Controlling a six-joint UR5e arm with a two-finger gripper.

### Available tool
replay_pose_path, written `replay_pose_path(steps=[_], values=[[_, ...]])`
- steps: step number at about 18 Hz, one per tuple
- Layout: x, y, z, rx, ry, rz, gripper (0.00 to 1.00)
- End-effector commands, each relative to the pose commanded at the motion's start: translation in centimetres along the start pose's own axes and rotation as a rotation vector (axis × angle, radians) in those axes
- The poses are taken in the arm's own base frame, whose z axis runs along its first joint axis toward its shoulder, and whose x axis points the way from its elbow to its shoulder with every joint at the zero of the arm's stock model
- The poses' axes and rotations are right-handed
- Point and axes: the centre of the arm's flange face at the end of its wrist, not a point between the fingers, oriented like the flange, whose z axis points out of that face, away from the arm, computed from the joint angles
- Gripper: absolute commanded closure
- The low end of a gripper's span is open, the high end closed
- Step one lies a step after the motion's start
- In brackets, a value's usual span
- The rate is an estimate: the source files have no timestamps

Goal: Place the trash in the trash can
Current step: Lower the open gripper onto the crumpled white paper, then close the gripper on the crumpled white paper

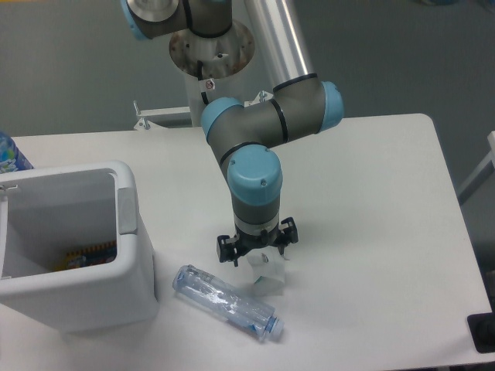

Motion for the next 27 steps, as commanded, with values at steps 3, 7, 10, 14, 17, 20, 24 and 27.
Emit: replay_pose_path(steps=[3,7,10,14,17,20,24,27], values=[[0.0,-0.5,0.0,0.004,-0.002,-0.01,0.0],[-0.1,-0.4,0.3,0.0,-0.006,-0.008,0.25],[-0.3,0.0,0.3,-0.01,-0.054,-0.001,0.53],[0.3,0.2,0.4,-0.016,-0.103,0.013,0.83],[0.3,0.4,-0.2,-0.01,-0.104,0.018,0.97],[0.4,0.8,-1.8,0.008,-0.102,0.025,0.98],[0.1,1.6,-6.9,0.084,-0.111,0.073,1.0],[-1.4,1.8,-12.9,0.181,-0.12,0.12,1.0]])
